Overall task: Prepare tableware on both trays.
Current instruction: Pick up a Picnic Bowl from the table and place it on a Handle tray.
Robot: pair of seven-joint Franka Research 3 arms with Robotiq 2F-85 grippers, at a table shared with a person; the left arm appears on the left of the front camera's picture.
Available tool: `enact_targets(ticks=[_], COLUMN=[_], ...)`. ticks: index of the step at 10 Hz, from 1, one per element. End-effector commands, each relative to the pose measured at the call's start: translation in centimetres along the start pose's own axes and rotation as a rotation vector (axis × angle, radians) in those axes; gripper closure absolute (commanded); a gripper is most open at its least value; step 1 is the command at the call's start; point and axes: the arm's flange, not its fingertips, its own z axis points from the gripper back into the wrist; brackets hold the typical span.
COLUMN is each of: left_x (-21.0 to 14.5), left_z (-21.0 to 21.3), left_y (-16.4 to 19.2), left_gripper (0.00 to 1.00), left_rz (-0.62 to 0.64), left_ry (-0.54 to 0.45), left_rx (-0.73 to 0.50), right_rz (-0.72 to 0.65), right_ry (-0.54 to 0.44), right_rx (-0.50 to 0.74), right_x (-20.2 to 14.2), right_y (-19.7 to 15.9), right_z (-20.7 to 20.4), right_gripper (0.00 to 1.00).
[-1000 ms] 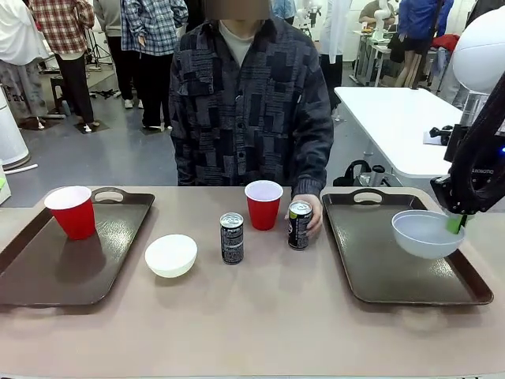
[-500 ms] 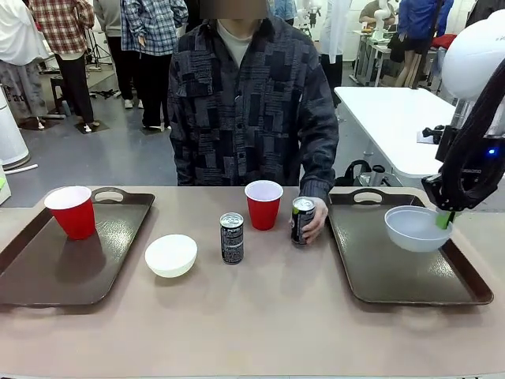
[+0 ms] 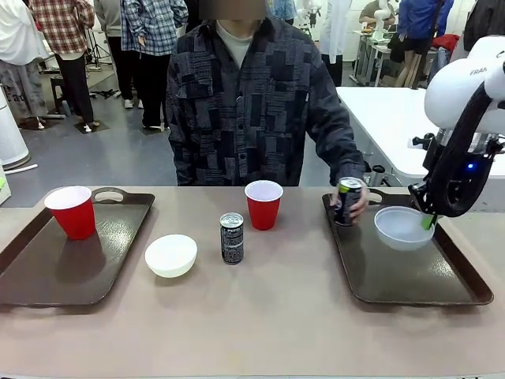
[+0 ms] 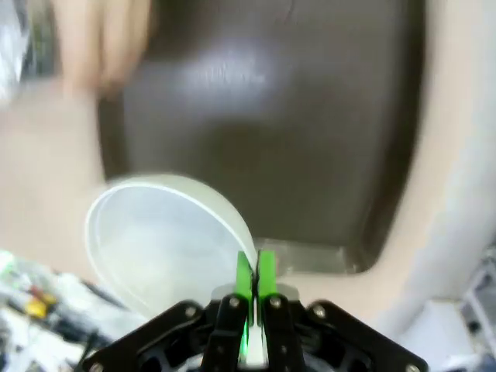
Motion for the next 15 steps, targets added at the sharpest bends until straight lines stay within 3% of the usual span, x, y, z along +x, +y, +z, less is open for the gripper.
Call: enact_targets(ticks=[1,5,8,10,13,15], left_x=[-0.1,-0.1,-0.1,-0.1,-0.1,-0.1], left_z=[-0.1,-0.1,-0.1,-0.1,-0.1,-0.1], left_y=[0.2,0.2,0.2,0.2,0.2,0.2], left_gripper=[0.0,0.0,0.0,0.0,0.0,0.0], left_rz=[-0.012,-0.012,-0.012,-0.012,-0.012,-0.012], left_ry=[-0.014,-0.014,-0.014,-0.014,-0.014,-0.014], left_rx=[-0.014,-0.014,-0.014,-0.014,-0.014,-0.014], right_rz=[0.145,0.072,0.061,0.085,0.074,0.057], right_ry=[-0.011,0.078,0.079,0.0,-0.14,-0.148], right_rx=[-0.149,-0.131,-0.113,-0.083,-0.008,0.001], right_x=[-12.6,-12.4,-11.7,-10.1,-3.4,-0.9], right_y=[4.4,3.8,3.7,3.3,0.8,0.2], right_z=[4.0,3.5,3.4,3.6,1.6,-0.5], right_gripper=[0.96,0.96,0.96,0.96,0.96,0.96])
